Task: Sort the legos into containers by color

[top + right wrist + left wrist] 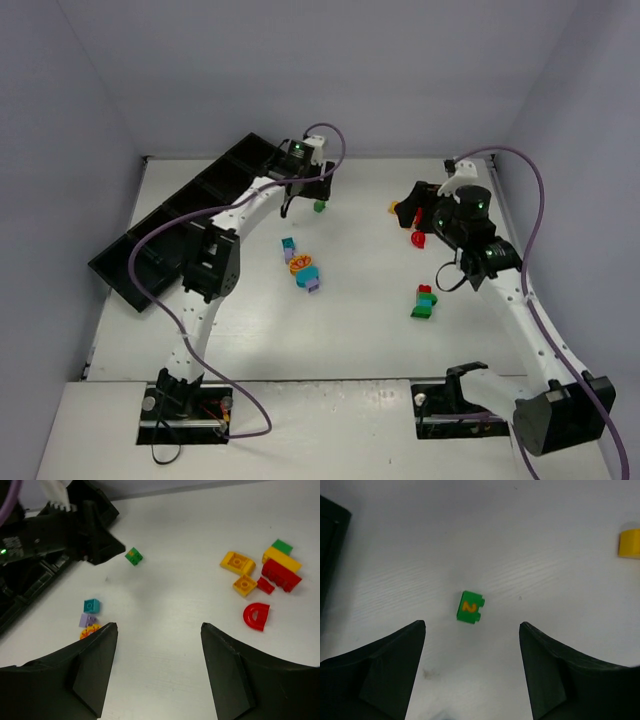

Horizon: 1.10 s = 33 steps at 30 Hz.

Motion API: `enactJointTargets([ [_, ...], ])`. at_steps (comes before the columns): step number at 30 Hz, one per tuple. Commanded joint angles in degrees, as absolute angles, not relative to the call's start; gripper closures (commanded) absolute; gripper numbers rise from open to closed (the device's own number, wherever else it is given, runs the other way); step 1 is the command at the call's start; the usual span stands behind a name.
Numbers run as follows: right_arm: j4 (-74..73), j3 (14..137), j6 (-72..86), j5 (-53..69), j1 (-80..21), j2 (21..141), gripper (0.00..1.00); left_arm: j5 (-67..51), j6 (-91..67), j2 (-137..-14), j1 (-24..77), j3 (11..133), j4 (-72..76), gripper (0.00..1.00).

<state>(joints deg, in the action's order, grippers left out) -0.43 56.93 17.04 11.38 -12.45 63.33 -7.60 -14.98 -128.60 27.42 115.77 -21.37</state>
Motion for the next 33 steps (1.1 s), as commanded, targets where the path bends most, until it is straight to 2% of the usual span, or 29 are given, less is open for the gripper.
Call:
enactJointTargets([
  [1, -3.34, 53.53, 19.15, 12.74, -12.22, 59.08, 0.36, -6.33, -13.01, -132.70, 29.18, 124.79, -21.00, 0.31],
  [6, -6.06, 51.07, 19.51, 13.80, -12.22, 55.12, 0.34, -4.05, -12.83, -140.26, 29.71, 130.77, -21.09, 0.37],
  [13, -7.82, 50.28, 18.90, 13.36, -12.13, 52.12, 0.34, -2.11, -12.74, -143.79, 29.71, 133.86, -22.68, 0.53],
  [17, -7.91, 49.92, 18.55, 13.62, -12.22, 52.29, 0.33, -0.35, -11.69, -141.43, 29.62, 132.01, -21.54, 0.87],
  [19, -7.91, 49.92, 18.19, 13.97, -12.22, 52.65, 0.33, 3.32, -10.64, -138.97, 29.27, 131.57, -19.18, 0.93],
  [30, -8.00, 49.92, 17.14, 16.17, -12.22, 52.65, 0.32, 13.53, -5.98, -137.63, 20.32, 137.72, -10.20, 0.94],
  [33, -8.17, 50.10, 16.79, 16.70, -12.22, 53.00, 0.32, 13.97, -5.89, -139.83, 17.94, 139.30, -9.14, 0.89],
])
